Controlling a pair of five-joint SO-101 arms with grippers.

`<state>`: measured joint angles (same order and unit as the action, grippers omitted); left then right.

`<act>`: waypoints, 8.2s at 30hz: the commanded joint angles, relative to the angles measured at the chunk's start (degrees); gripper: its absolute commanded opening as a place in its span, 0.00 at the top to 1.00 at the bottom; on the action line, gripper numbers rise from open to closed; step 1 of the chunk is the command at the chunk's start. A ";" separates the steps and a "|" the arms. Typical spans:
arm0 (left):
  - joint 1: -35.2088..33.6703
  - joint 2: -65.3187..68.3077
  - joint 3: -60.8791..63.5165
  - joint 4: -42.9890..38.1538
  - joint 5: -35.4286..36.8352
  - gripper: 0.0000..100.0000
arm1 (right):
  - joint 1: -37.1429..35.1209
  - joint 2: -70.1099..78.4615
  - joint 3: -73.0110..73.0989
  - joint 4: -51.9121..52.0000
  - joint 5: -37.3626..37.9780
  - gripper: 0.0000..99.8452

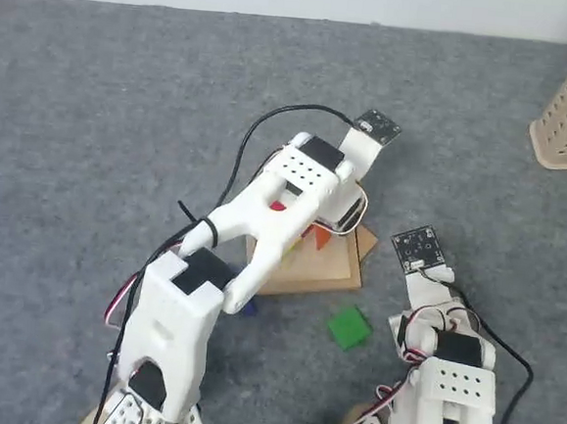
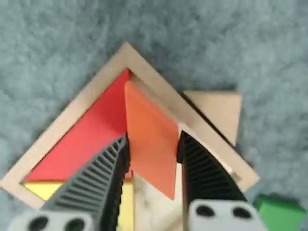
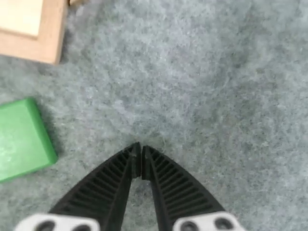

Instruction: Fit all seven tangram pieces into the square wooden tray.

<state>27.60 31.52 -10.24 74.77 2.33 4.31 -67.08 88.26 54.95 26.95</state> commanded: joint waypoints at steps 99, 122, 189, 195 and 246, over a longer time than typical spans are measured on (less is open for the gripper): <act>-44.04 -63.21 74.77 -39.38 -2.90 0.84 | -30.29 56.48 -53.89 -10.33 -16.44 0.99; -44.04 -63.21 74.95 -39.38 -2.90 0.84 | -32.40 59.74 -49.58 -3.30 -12.04 0.99; -41.32 -62.77 78.29 -43.78 -3.16 0.84 | -17.98 67.03 -63.74 3.38 -12.13 0.85; -41.32 -62.77 78.20 -43.78 -3.16 0.84 | -18.07 71.34 -63.82 0.22 -13.45 0.80; -41.23 -62.77 78.20 -43.69 -3.16 0.84 | -12.09 79.08 -66.29 -2.77 -2.73 0.80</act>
<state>-13.98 -29.41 68.26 31.96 -0.40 -8.70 12.13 24.44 54.59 22.99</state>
